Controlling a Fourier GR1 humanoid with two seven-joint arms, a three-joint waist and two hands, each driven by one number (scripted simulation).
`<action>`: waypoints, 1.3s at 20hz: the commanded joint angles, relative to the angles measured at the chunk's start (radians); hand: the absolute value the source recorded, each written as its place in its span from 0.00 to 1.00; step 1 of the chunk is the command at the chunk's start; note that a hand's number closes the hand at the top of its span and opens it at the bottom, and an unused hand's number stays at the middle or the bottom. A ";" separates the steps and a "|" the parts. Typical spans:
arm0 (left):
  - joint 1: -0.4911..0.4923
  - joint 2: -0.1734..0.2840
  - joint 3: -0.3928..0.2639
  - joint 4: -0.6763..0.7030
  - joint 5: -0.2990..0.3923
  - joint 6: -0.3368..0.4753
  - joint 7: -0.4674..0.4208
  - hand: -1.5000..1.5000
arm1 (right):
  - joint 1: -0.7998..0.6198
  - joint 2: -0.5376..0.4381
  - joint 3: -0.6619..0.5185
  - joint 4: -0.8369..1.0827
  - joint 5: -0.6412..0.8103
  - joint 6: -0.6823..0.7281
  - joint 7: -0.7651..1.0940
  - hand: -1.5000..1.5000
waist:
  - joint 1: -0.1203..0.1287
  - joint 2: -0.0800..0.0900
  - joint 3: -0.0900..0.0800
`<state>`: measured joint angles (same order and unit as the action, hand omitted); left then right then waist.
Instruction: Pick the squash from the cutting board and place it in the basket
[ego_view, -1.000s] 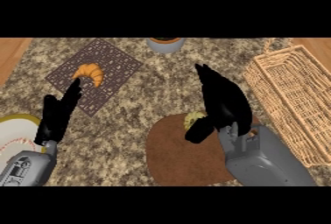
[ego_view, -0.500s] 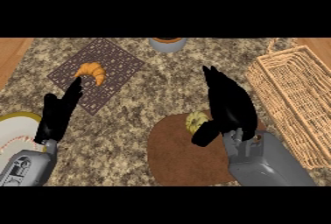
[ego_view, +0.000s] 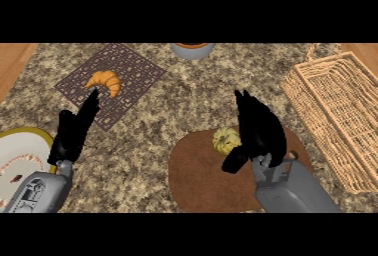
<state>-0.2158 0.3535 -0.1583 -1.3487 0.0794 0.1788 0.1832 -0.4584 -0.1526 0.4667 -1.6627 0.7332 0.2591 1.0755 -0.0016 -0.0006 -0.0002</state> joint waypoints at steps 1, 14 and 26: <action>0.012 0.011 0.023 -0.040 -0.016 -0.021 0.038 0.50 | 0.047 0.008 -0.021 -0.024 0.045 0.036 0.062 0.00 | 0.002 -0.001 0.000; 0.032 -0.044 0.090 -0.060 -0.067 -0.090 0.039 0.50 | 0.065 0.132 -0.092 0.145 0.187 -0.025 -0.089 0.00 | 0.004 0.000 0.000; -0.038 -0.103 0.151 0.063 -0.133 -0.112 -0.019 0.50 | 0.042 0.152 -0.148 0.252 0.158 -0.032 -0.110 0.00 | 0.001 0.001 0.000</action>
<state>-0.2302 0.2815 -0.0248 -1.3499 -0.0281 0.0639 0.2090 -0.4250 -0.0042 0.3393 -1.4056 0.9005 0.2123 0.9576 0.0019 0.0001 0.0000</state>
